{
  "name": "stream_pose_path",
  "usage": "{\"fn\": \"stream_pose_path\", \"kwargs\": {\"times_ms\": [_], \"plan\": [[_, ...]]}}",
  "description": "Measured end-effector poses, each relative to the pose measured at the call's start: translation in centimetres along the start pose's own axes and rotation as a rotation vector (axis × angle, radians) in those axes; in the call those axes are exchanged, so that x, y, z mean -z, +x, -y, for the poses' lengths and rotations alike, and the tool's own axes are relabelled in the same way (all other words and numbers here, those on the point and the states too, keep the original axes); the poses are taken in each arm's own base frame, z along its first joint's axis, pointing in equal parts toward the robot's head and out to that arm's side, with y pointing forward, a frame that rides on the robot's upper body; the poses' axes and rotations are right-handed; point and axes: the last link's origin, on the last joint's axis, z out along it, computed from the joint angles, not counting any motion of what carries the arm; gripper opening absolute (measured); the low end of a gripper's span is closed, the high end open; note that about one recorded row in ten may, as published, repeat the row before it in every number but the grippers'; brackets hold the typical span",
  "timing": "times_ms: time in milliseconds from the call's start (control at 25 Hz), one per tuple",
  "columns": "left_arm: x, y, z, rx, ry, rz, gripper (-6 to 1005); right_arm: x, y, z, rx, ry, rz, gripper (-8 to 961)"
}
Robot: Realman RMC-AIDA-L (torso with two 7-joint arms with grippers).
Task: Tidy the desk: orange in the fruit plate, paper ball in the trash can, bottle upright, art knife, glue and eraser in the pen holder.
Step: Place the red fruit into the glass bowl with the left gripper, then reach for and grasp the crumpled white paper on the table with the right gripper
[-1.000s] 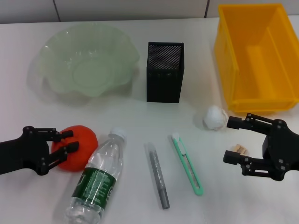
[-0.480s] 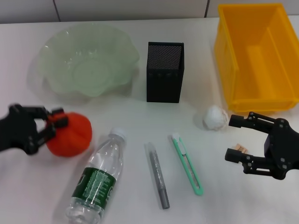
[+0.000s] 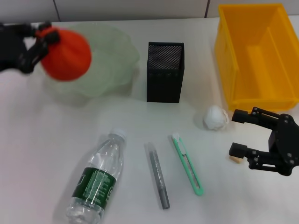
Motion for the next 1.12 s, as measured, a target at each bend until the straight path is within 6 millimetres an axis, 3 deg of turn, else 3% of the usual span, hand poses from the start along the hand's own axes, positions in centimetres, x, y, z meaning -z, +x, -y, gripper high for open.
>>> {"fn": "stream_pose_path", "kwargs": {"times_ms": [200,440,640,720,920,1120], "plan": [[-4.7,-1.0,2.8,0.068,0.144,0.074,156,0.6,-1.6,-0.1,-0.047,-0.029,0.033,798],[-7.5,-2.8,3.1,0.106,0.186,0.169,226,2.1,-4.8,-0.1,-0.039,-0.015,0.103,797],[-7.5,-2.9,3.1,0.104,0.192,0.174,315,2.6,-9.0,1.8,-0.064,0.079,-0.010,797],[-6.2,-2.7,2.8,0.106,0.175,0.150,351,2.0,-11.0,2.4,-0.096,0.109,-0.097,798],[-3.8,-2.4,0.0,0.125,0.014,0.094,573,-1.4,-16.2,3.0,-0.117,0.234,-0.343,798],[-2.1,-3.1,-2.4,0.154,-0.087,0.079,808,-5.5,-18.8,2.9,-0.190,0.363,-0.564,797]]}}
